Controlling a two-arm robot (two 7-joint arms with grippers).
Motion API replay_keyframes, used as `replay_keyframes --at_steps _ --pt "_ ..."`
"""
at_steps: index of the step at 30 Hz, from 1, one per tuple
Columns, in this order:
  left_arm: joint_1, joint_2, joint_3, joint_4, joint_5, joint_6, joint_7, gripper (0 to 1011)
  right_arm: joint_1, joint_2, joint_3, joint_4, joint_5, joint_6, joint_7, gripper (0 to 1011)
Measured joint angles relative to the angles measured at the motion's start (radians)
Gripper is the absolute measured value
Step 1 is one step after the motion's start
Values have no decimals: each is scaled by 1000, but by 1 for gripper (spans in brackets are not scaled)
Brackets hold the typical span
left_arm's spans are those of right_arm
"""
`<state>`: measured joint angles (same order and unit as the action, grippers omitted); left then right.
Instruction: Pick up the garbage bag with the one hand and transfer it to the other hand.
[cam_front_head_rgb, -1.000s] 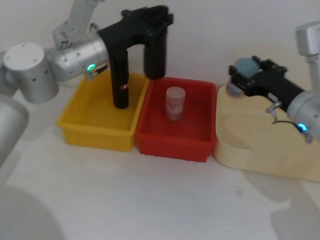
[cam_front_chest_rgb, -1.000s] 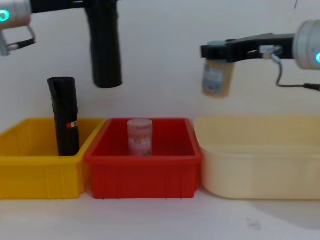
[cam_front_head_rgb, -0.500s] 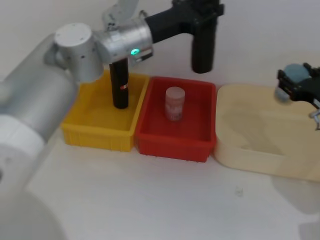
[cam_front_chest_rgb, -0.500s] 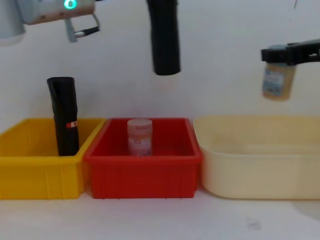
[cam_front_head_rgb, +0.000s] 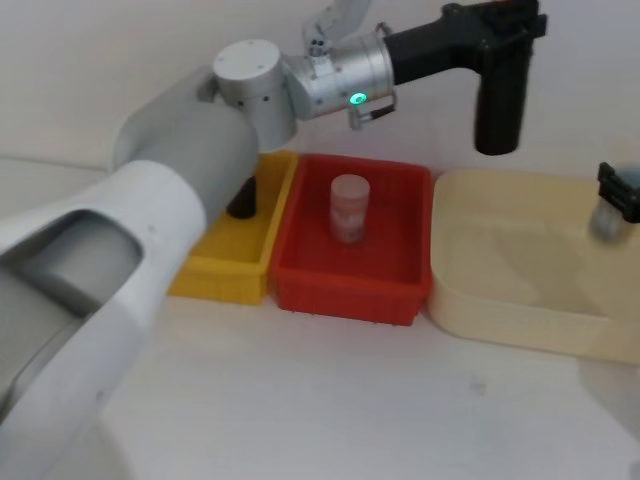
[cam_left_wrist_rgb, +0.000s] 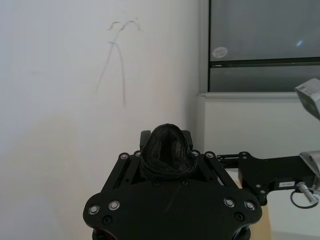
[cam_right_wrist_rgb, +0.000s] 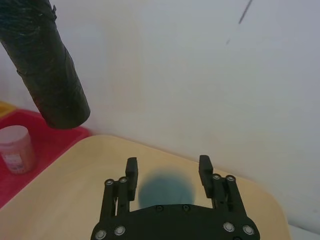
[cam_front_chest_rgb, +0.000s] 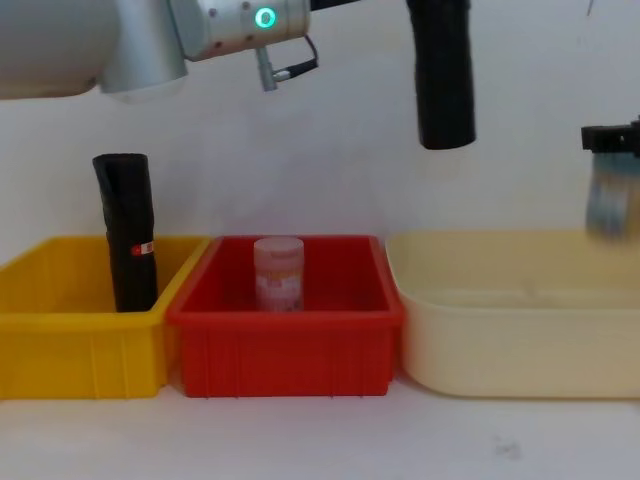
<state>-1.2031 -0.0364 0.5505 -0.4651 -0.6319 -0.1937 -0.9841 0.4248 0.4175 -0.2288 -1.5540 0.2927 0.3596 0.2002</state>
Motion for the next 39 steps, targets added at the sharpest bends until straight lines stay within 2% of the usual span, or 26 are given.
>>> replay_keyframes --at_steps 3,5,6,9,12,18,29,33,39 --pt "-39 -36 12 83 -12 -28 -30 323 -5 3 9 4 1 2 -1 811" --pt "-51 -47 16 109 -16 -36 -39 323 -7 5 13 6 1 3 -2 865" --pt "-62 -57 19 132 -20 -45 -48 323 -7 5 13 6 1 3 -2 865" --pt "-75 -69 23 159 -25 -54 -58 323 -10 7 18 8 2 4 -3 960" --pt "-91 -82 27 192 -30 -65 -69 323 -12 7 21 9 2 4 -3 1000" --pt "-112 -102 34 236 -37 -81 -86 323 -15 8 24 6 6 1 7 1000" --pt "-132 -120 40 278 -43 -95 -101 323 -18 6 32 -29 57 -39 87 1000" --pt "-135 -123 41 286 -45 -97 -103 323 -3 -6 33 -48 85 -54 115 1000" --pt "-139 -127 42 294 -46 -100 -107 323 23 -22 24 -60 103 -58 133 1000"
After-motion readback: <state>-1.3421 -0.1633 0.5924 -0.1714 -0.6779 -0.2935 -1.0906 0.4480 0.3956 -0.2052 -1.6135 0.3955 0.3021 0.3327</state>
